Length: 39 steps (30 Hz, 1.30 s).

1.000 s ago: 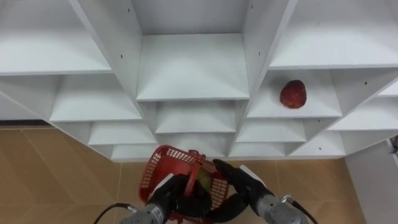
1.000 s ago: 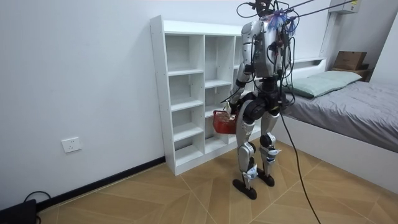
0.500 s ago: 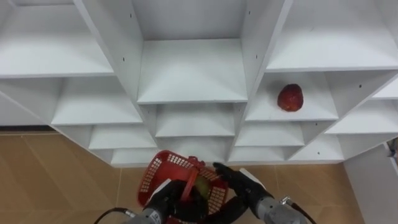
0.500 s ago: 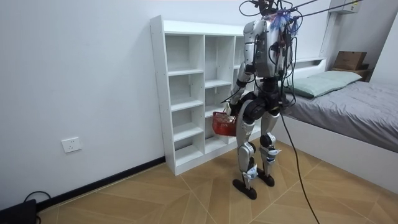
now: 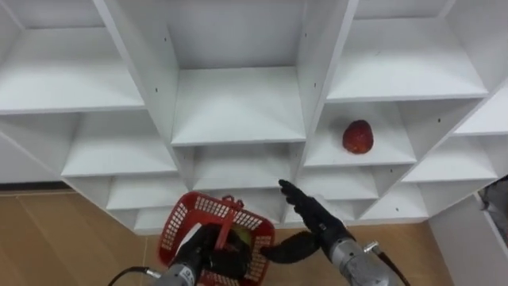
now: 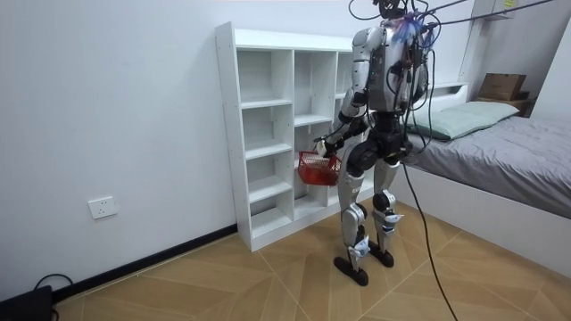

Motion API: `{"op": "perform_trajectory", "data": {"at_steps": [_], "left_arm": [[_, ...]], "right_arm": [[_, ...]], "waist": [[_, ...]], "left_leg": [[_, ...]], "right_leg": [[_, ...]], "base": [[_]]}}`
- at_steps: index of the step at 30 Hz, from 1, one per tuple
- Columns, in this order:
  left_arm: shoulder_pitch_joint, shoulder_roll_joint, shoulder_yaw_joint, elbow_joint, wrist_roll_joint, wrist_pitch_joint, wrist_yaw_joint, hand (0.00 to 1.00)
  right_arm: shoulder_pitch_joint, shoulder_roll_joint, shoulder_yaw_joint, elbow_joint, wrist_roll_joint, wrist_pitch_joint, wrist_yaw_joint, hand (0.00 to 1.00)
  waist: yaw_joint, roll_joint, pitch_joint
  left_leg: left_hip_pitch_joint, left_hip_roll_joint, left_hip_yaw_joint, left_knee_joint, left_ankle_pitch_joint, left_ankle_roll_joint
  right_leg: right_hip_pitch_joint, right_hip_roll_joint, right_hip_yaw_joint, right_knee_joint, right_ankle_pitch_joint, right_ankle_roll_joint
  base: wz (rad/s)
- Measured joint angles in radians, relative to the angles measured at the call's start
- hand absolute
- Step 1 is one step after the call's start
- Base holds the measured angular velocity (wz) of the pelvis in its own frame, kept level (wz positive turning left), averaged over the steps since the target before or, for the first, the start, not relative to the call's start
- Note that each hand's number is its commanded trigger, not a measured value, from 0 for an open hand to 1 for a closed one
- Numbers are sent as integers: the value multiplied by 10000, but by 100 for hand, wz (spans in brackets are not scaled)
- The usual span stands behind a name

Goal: Collect fruits from the closet

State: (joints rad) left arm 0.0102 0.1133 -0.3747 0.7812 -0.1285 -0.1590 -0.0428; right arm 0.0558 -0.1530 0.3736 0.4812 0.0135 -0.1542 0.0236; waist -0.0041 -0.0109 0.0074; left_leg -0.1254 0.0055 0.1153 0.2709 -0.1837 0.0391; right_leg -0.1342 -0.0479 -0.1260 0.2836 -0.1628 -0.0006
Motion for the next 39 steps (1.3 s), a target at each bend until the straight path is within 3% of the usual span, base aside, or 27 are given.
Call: {"op": "perform_trajectory", "data": {"at_steps": [10,15,21,24,39], "left_arm": [[120,67,207,-154,-4,0,275,100],[351,87,395,-665,-28,1,428,100],[412,96,438,-665,-374,1,805,100],[411,99,512,-703,-370,1,847,100],[618,285,578,-1173,-367,5,1010,100]], "right_arm": [[583,-26,-340,-752,153,-2,-754,0],[868,-52,-902,-1435,137,-4,-1607,0],[879,-83,-900,-1436,24,-11,-2486,0],[871,-86,-900,-1454,-71,-70,-2749,0],[1059,-421,-1117,-2637,-186,-355,-3759,0]], "waist": [[-193,-22,0],[-194,-94,23],[-174,-101,36],[-174,-102,35],[-234,-117,36]], "left_leg": [[677,1,226,-501,8,-17],[948,23,396,-696,-5,-36],[1219,69,607,-755,-79,-118],[1235,165,629,-751,-112,-162],[1998,158,633,-956,-154,-235]], "right_leg": [[460,72,303,-266,-10,27],[617,125,467,-404,-10,30],[799,259,698,-483,-4,18],[808,315,713,-496,17,-17],[1551,392,699,-808,8,-73]], "base": [[-9],[-11],[-11],[-6],[0]]}}
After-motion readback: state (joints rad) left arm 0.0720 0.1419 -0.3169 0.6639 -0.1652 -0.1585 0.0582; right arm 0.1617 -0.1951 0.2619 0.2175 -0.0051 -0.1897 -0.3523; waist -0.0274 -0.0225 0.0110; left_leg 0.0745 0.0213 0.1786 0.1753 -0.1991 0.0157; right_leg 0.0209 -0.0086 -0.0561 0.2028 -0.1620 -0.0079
